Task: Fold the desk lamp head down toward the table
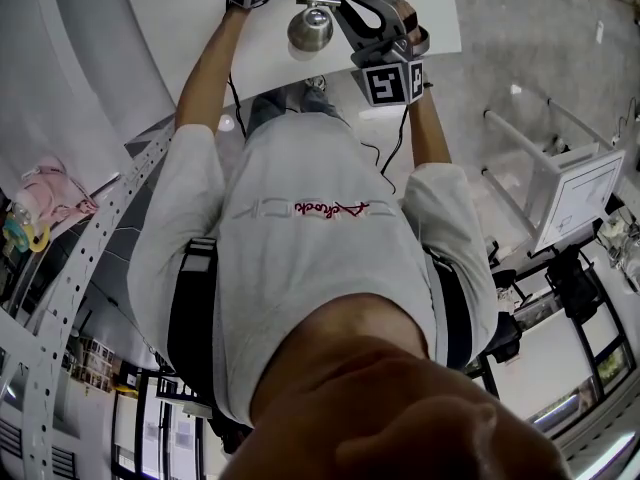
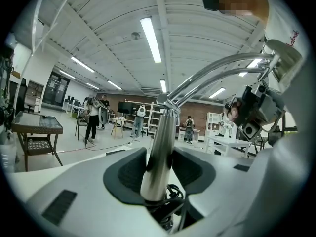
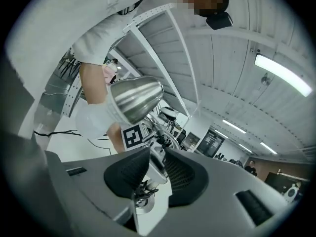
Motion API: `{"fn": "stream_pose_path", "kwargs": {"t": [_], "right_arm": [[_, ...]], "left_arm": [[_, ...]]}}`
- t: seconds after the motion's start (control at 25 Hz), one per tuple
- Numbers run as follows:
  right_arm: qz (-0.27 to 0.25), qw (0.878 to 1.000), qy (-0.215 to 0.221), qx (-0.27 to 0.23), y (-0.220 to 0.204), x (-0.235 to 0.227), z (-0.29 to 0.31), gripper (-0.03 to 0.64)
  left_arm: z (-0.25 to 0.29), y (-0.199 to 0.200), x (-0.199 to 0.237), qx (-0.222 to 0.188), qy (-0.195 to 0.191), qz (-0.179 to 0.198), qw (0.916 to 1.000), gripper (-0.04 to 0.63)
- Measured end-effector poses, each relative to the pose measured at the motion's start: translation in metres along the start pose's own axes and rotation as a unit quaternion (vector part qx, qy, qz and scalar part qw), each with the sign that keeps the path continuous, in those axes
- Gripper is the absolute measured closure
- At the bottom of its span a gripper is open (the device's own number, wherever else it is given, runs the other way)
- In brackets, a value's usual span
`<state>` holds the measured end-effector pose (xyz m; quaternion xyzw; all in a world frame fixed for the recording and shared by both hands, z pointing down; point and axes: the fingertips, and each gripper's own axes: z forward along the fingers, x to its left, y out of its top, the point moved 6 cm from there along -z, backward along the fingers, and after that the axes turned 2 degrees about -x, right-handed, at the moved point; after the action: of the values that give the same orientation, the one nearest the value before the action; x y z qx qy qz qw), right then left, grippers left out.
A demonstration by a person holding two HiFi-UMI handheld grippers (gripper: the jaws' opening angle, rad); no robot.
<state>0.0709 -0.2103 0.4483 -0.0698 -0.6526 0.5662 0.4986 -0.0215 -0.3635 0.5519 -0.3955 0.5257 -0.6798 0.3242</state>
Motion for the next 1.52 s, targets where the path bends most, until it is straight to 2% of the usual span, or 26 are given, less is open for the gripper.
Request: {"fn": "stream_pose_path", "kwargs": {"t": [0.08, 0.2, 0.32, 0.48, 0.76, 0.84, 1.04, 1.2, 1.52], "right_arm": [[-0.007, 1.0, 0.005, -0.008, 0.003, -0.006, 0.006, 0.45], [-0.051, 0.999, -0.004, -0.019, 0.01, -0.012, 0.014, 0.397], [-0.119, 0.993, 0.0, -0.022, 0.013, -0.011, 0.018, 0.393], [-0.238, 0.971, 0.005, -0.03, 0.017, -0.005, 0.018, 0.393], [-0.354, 0.934, 0.015, -0.047, 0.016, 0.002, 0.027, 0.413], [-0.379, 0.924, 0.015, -0.057, 0.019, 0.003, 0.031, 0.456], [-0.404, 0.911, -0.003, -0.077, 0.024, 0.003, 0.034, 0.557], [-0.413, 0.907, -0.001, -0.082, 0.023, 0.001, 0.033, 0.561], [-0.41, 0.908, -0.004, -0.085, 0.023, 0.001, 0.034, 0.563]], "left_arm": [[0.0, 0.0, 0.0, 0.001, 0.001, -0.001, 1.0, 0.408], [-0.001, 0.0, 0.0, 0.002, 0.001, -0.002, 1.0, 0.408], [-0.001, 0.0, 0.0, 0.002, 0.002, -0.003, 1.0, 0.408], [0.0, 0.0, 0.001, 0.003, 0.002, -0.004, 1.0, 0.408], [0.0, 0.011, -0.004, 0.008, -0.003, -0.002, 1.0, 0.408], [0.0, 0.011, -0.004, 0.007, -0.003, -0.001, 1.0, 0.408], [-0.001, 0.0, 0.001, 0.007, 0.001, -0.003, 1.0, 0.408], [0.0, 0.0, 0.001, 0.007, 0.0, -0.003, 1.0, 0.408], [0.0, 0.001, 0.001, 0.007, -0.001, -0.002, 1.0, 0.408]]}}
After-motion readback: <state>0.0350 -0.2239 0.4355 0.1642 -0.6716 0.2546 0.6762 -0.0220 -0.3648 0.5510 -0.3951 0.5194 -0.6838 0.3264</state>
